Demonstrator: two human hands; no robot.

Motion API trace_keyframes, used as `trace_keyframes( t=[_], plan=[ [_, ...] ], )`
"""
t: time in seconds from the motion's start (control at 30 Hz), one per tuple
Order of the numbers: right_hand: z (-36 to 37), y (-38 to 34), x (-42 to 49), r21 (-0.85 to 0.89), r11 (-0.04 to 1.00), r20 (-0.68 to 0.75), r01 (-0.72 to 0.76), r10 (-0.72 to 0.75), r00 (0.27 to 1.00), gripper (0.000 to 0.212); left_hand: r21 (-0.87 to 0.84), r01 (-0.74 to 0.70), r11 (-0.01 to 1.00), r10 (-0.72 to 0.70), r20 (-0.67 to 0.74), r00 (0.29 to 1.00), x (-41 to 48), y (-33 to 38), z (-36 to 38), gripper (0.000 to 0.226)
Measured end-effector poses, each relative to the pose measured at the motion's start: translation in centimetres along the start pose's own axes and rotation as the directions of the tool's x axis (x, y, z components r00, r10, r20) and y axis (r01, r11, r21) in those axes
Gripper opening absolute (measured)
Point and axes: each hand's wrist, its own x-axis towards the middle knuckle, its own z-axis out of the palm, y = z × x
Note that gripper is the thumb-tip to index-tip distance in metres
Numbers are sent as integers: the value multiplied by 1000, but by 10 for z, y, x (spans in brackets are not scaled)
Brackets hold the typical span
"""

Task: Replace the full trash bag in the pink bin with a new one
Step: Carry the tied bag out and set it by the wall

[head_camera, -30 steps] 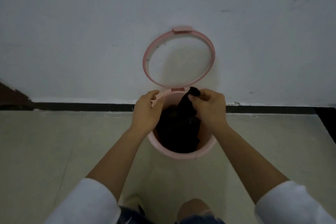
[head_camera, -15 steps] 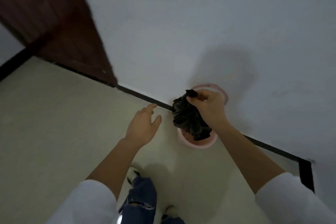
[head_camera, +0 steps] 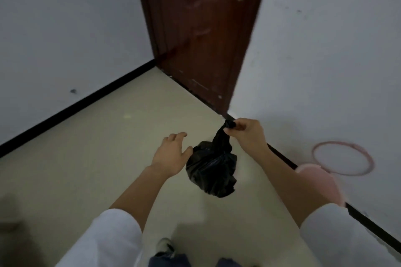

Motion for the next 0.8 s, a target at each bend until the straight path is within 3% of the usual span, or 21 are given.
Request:
trace_keyframes(
  t=[0.13,0.27,0.4,0.6,0.73,0.8],
  plan=[
    [107,-63,24,-9,996,94,89,-88,992,15,191,50,980,-45,-32,999,-4,-100,-77,52],
    [205,-130,49,5,979,194,205,-202,960,27,189,180,965,-154,-141,978,2,-181,-145,55],
    [296,-191,85,42,960,268,278,-279,922,22,185,249,951,-202,-240,949,25,-251,-204,55],
    [421,-261,156,29,952,358,305,-295,886,6,192,298,935,-238,-283,929,87,-361,-288,54],
    [495,-294,215,26,960,432,280,-263,863,20,187,353,917,-289,-300,909,138,-434,-346,55],
    [528,-309,239,10,966,455,257,-234,859,11,184,372,910,-315,-277,908,159,-466,-371,56]
  ],
)
